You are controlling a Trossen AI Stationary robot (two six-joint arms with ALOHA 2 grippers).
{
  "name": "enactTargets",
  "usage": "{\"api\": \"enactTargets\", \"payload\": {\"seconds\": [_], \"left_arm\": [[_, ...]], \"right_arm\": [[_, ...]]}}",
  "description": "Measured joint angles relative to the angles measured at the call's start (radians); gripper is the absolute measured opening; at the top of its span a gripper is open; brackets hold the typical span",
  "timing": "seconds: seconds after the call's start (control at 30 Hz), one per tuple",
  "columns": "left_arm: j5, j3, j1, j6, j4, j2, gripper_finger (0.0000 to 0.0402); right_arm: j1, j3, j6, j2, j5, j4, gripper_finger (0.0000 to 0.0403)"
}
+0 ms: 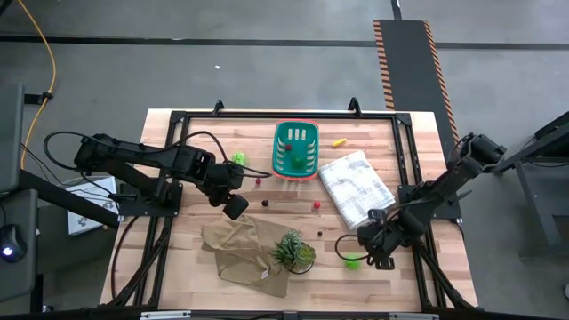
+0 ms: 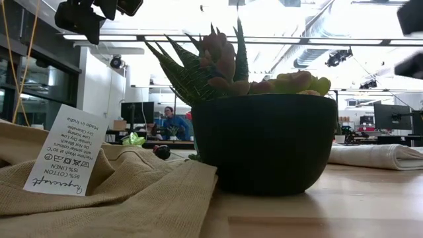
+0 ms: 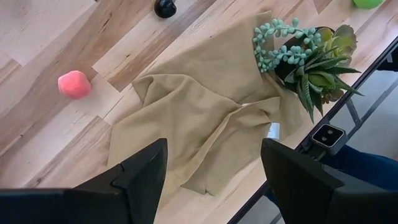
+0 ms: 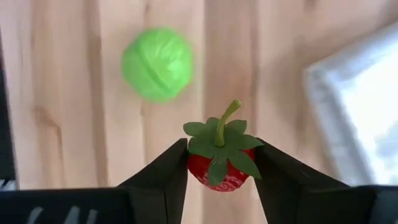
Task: Pick and placing Produce into tupperware
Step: Put the red strawberry into the green basket
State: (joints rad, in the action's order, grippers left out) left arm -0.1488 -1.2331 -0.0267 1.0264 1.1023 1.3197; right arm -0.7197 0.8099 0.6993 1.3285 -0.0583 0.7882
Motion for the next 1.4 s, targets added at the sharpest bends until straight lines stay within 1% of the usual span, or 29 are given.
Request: {"api": "enactTargets", "payload": {"seconds": [0.1,0.2,0.33,0.67,0.83,0.97,1.13,1.4], "left_arm": [[0.000,0.000,0.000,0.000,0.000,0.000,0.0248],[0.000,0.000,0.000,-0.008,0.000,0.000,0.0248],[0.000,0.000,0.000,-0.027,0.000,0.000,0.0248],[0.003,0.000,0.000,-0.103,0.000,0.000,0.0248],[0.003,0.000,0.000,-0.173,0.001,0.000,0.0248],[0.001,0.000,0.000,-0.228,0.017,0.000,0.0248],[0.000,0.000,0.000,-0.313,0.078,0.000,0.0248],[-0.001,0.000,0.000,-0.425,0.104,0.000,0.0248]], "right_arm": [[0.000,0.065,-0.007,0.000,-0.081,0.073,0.0144],[0.004,0.128,-0.019,0.000,-0.153,0.109,0.0144],[0.038,0.206,-0.027,0.000,-0.186,0.138,0.0145],[0.196,0.382,-0.056,0.000,-0.301,0.225,0.0145],[0.295,0.443,-0.097,0.000,-0.337,0.225,0.0145],[0.373,0.484,-0.099,0.000,-0.364,0.223,0.0145],[0.476,0.516,-0.106,0.000,-0.378,0.171,0.0145],[0.626,0.519,-0.106,0.000,-0.355,-0.046,0.0145]]}}
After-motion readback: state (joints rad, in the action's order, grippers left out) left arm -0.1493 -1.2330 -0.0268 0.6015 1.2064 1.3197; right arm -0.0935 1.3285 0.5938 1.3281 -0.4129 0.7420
